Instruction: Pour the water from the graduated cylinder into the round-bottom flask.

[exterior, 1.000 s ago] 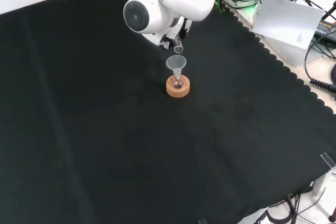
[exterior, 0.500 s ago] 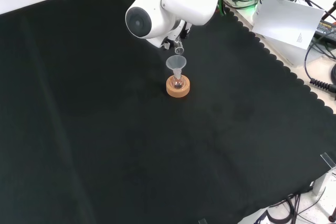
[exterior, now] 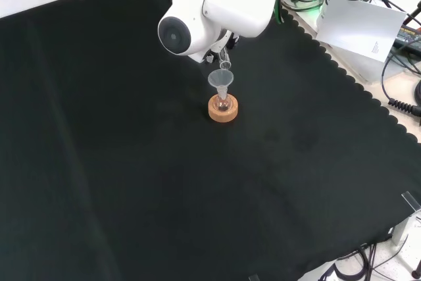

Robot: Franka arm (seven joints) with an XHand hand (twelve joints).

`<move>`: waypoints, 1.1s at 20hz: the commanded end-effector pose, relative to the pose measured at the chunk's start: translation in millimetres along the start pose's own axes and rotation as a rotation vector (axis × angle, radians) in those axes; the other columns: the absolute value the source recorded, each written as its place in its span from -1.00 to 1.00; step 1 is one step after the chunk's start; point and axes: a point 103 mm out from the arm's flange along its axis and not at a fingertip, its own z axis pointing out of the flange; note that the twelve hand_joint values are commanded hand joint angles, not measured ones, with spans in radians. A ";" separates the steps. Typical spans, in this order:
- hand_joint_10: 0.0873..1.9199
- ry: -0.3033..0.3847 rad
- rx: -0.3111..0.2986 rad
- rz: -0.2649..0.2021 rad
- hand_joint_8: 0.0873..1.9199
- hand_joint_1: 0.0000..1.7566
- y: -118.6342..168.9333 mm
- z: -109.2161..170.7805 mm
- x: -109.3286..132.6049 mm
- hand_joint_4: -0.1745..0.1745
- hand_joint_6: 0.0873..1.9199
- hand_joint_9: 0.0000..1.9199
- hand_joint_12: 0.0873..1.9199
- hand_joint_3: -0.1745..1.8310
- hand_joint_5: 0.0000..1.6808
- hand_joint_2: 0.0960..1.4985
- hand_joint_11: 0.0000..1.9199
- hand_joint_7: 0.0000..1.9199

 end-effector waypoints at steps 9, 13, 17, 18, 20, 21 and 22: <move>-1.00 0.006 0.030 0.021 0.24 0.40 -0.3 2.9 -11.5 -1.00 0.24 0.42 -0.23 -0.83 -0.02 0.56 0.22 -0.11; -1.00 -0.006 0.048 0.033 0.24 0.40 0.9 1.9 -11.9 -1.00 0.24 0.42 -0.23 -0.83 -0.02 0.56 0.22 -0.11; -1.00 -0.008 0.043 0.026 0.24 0.40 0.0 4.8 -18.6 -1.00 0.24 0.42 -0.23 -0.83 -0.02 0.56 0.22 -0.11; -1.00 -0.007 0.041 0.025 0.24 0.40 0.1 5.0 -18.8 -1.00 0.24 0.42 -0.23 -0.83 -0.02 0.56 0.22 -0.11; -1.00 -0.006 0.039 0.021 0.24 0.40 0.4 5.1 -19.0 -1.00 0.24 0.42 -0.23 -0.83 -0.02 0.56 0.22 -0.11; -1.00 -0.010 0.044 0.022 0.24 0.40 0.7 5.1 -18.9 -1.00 0.24 0.42 -0.23 -0.83 -0.02 0.56 0.22 -0.11; -1.00 -0.012 0.048 0.025 0.24 0.40 1.1 4.8 -18.5 -1.00 0.24 0.42 -0.23 -0.83 -0.02 0.56 0.22 -0.11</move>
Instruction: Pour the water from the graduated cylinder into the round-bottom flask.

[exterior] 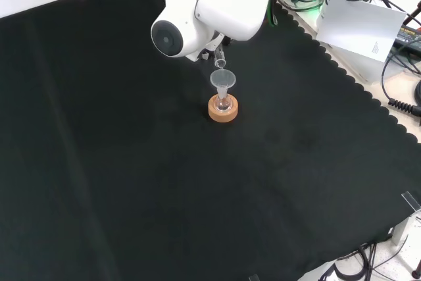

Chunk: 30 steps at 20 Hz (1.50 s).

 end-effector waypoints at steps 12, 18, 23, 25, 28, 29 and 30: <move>-1.00 -0.015 0.017 0.001 0.24 0.40 1.9 1.2 -4.6 -1.00 0.24 0.42 -0.24 -0.83 -0.02 0.56 0.22 -0.11; -1.00 -0.012 0.023 0.002 0.24 0.40 4.1 -1.8 -2.2 -1.00 0.24 0.42 -0.24 -0.83 -0.02 0.56 0.22 -0.11; -1.00 -0.021 0.015 -0.009 0.24 0.40 7.3 -7.0 2.0 -1.00 0.24 0.42 -0.24 -0.83 -0.02 0.56 0.22 -0.11; -1.00 -0.026 0.017 -0.009 0.24 0.40 7.2 -5.8 0.1 -1.00 0.24 0.42 -0.24 -0.83 -0.02 0.56 0.22 -0.11; -1.00 -0.049 0.035 0.006 0.24 0.40 8.1 -12.2 6.8 -1.00 0.24 0.42 -0.24 -0.83 -0.02 0.56 0.22 -0.11; -1.00 -0.052 0.039 0.009 0.24 0.40 8.5 -15.2 10.4 -1.00 0.24 0.42 -0.24 -0.83 -0.02 0.56 0.22 -0.11; -1.00 -0.054 0.042 0.012 0.24 0.40 8.8 -18.8 14.7 -1.00 0.24 0.42 -0.24 -0.83 -0.02 0.56 0.22 -0.11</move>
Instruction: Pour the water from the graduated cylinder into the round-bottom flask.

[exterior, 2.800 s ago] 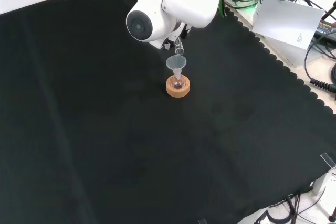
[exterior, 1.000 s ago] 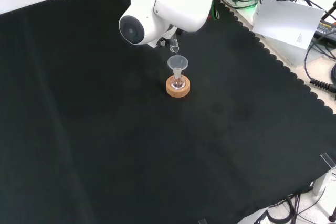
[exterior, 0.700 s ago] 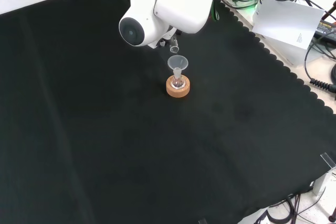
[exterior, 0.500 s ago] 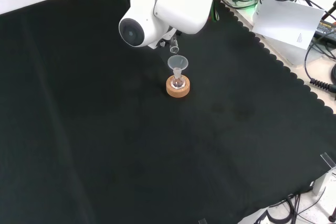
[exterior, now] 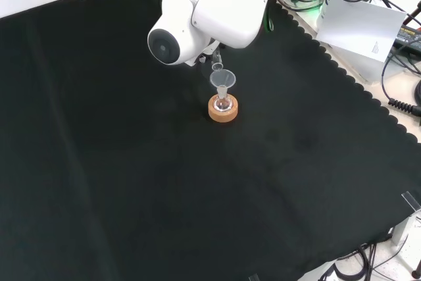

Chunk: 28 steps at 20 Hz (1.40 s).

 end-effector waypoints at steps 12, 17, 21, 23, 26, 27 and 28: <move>-1.00 -0.023 0.023 -0.003 0.24 0.40 -1.1 -14.6 14.4 -1.00 0.24 0.42 -0.24 -0.83 -0.02 0.56 0.22 -0.11; -1.00 -0.012 0.021 0.003 0.24 0.40 -1.5 -14.4 13.3 -1.00 0.24 0.43 -0.24 -0.83 -0.02 0.56 0.22 -0.11; -1.00 0.024 -0.020 -0.011 0.24 0.40 -4.7 -17.5 20.2 -1.00 0.24 0.43 -0.24 -0.83 -0.02 0.56 0.22 -0.11; -1.00 0.071 -0.066 -0.035 0.24 0.40 -8.0 -18.1 20.3 -1.00 0.24 0.43 -0.24 -0.83 -0.02 0.56 0.22 -0.11; -1.00 0.138 -0.128 -0.077 0.24 0.40 -11.9 -15.1 12.0 -1.00 0.24 0.43 -0.24 -0.83 -0.02 0.56 0.22 -0.11; -1.00 0.153 -0.146 -0.087 0.24 0.40 -13.0 -13.8 8.9 -1.00 0.24 0.43 -0.24 -0.83 -0.02 0.56 0.22 -0.11; -1.00 0.165 -0.158 -0.096 0.24 0.40 -13.8 -13.0 6.9 -1.00 0.24 0.43 -0.24 -0.83 -0.02 0.56 0.22 -0.11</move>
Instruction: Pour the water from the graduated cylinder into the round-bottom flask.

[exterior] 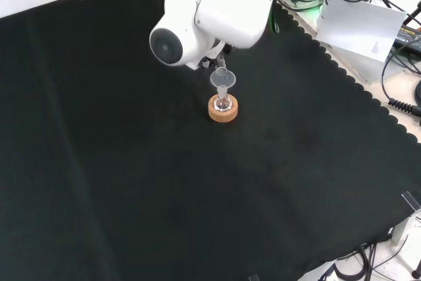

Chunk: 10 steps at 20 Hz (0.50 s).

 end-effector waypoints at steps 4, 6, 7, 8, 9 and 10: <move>-1.00 0.141 -0.138 -0.093 0.24 0.40 -9.8 5.8 -13.1 -1.00 0.24 0.43 -0.24 -0.83 -0.02 0.56 0.22 -0.11; -1.00 0.141 -0.130 -0.085 0.24 0.40 -10.1 4.0 -12.4 -1.00 0.24 0.43 -0.24 -0.83 -0.02 0.56 0.22 -0.11; -1.00 0.143 -0.126 -0.080 0.24 0.40 -10.1 2.9 -11.7 -1.00 0.24 0.43 -0.24 -0.83 -0.02 0.56 0.22 -0.11; -1.00 0.150 -0.129 -0.083 0.24 0.40 -9.9 1.2 -9.6 -1.00 0.24 0.43 -0.24 -0.83 -0.02 0.56 0.22 -0.11; -1.00 0.167 -0.139 -0.092 0.24 0.40 -9.6 -1.0 -7.3 -1.00 0.24 0.43 -0.24 -0.83 -0.02 0.56 0.22 -0.11; -1.00 0.184 -0.157 -0.098 0.24 0.40 -9.8 -2.4 -6.5 -1.00 0.24 0.43 -0.24 -0.83 -0.02 0.56 0.22 -0.11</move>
